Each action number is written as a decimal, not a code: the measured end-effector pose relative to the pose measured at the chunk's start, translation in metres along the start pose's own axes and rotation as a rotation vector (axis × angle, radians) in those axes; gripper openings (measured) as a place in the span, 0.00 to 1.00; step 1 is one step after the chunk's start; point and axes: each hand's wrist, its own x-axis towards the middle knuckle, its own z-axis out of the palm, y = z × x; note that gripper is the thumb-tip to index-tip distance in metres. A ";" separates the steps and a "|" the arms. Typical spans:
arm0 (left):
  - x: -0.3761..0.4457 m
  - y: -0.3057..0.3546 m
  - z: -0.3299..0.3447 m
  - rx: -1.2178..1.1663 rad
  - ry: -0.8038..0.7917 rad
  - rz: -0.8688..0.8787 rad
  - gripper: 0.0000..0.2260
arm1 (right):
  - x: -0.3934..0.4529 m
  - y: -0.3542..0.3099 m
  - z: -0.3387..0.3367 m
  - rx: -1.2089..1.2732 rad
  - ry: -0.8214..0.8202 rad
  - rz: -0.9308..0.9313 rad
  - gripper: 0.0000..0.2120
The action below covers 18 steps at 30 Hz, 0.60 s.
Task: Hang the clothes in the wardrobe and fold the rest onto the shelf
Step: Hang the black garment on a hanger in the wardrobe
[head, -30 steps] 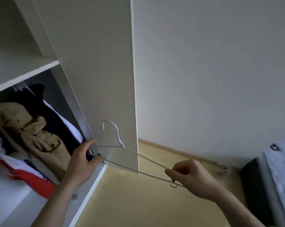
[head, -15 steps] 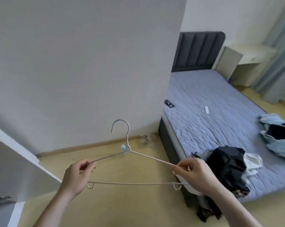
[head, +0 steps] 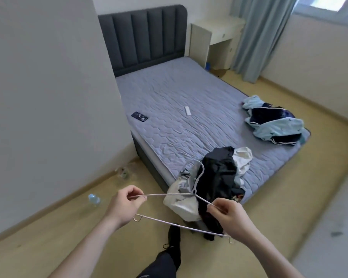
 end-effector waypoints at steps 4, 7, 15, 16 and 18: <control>0.076 0.018 0.057 0.039 -0.009 -0.005 0.11 | 0.039 0.037 -0.045 0.037 0.119 0.118 0.15; 0.123 0.031 0.099 0.079 -0.066 -0.048 0.12 | 0.074 0.061 -0.081 0.017 0.175 0.204 0.18; 0.223 0.061 0.232 0.319 -0.473 -0.144 0.10 | 0.165 0.111 -0.152 -0.002 0.311 0.361 0.19; 0.232 0.065 0.248 0.337 -0.506 -0.162 0.09 | 0.173 0.117 -0.160 0.015 0.323 0.377 0.18; 0.248 0.073 0.275 0.351 -0.548 -0.212 0.07 | 0.191 0.131 -0.176 0.049 0.329 0.410 0.18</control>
